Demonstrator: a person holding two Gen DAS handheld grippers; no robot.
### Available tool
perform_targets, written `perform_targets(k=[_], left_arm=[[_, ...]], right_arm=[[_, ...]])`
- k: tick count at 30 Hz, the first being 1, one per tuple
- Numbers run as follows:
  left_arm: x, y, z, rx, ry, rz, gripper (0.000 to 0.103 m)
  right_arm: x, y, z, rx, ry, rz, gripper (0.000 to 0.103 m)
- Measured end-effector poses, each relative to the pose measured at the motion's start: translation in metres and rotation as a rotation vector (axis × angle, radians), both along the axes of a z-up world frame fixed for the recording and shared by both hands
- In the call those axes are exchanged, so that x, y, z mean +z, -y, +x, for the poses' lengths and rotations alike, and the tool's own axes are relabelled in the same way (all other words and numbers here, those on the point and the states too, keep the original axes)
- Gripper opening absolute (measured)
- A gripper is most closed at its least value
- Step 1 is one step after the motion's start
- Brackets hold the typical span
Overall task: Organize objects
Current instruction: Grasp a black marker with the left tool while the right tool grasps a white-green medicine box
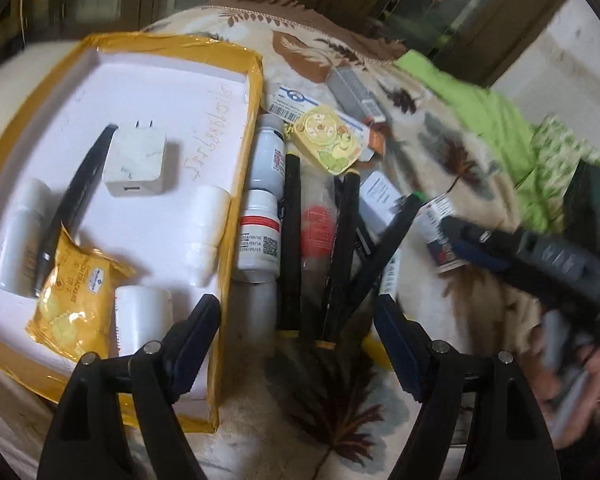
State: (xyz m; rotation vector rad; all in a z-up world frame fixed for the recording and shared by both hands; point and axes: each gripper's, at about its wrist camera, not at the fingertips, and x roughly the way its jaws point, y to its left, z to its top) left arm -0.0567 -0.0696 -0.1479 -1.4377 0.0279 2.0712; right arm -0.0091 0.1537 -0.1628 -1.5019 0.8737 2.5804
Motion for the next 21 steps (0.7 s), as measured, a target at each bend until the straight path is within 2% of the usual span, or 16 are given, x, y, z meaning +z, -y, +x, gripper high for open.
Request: perform_targets(k=[1,3,5,8,11,16,19,21], left_arm=[[0.001,-0.002,0.001,-0.008,-0.005,-0.018,0.078],[0.002,0.000,0.000,-0.029,0.003,-0.040,0.078],[0.010,0.011,-0.003,-0.018,0.012,0.016,0.078],[0.022,0.021,-0.003,0.007,-0.002,0.094,0.078],[0.027,0.007,0.000,-0.050,-0.011,0.117,0.078],[0.020,-0.032,0.000,-0.144,-0.032,0.072,0.077],[0.009,-0.052,-0.007,-0.171,-0.028,0.039,0.070],[-0.001,-0.061,-0.011,-0.176,-0.037,0.012,0.055]], right_arm=[[0.000,-0.007,-0.001,-0.018,0.012,-0.035,0.053],[0.006,-0.020,0.006,-0.087,-0.014,-0.029,0.053],[0.013,-0.027,0.006,-0.065,-0.057,0.000,0.053],[0.012,-0.030,0.002,-0.032,-0.065,0.065,0.053],[-0.003,-0.028,-0.003,-0.002,-0.016,0.103,0.053],[0.005,-0.029,0.000,-0.014,-0.065,0.213,0.053],[0.001,-0.034,-0.002,-0.016,-0.055,0.228,0.053],[-0.010,-0.035,-0.006,0.009,-0.025,0.192,0.053]])
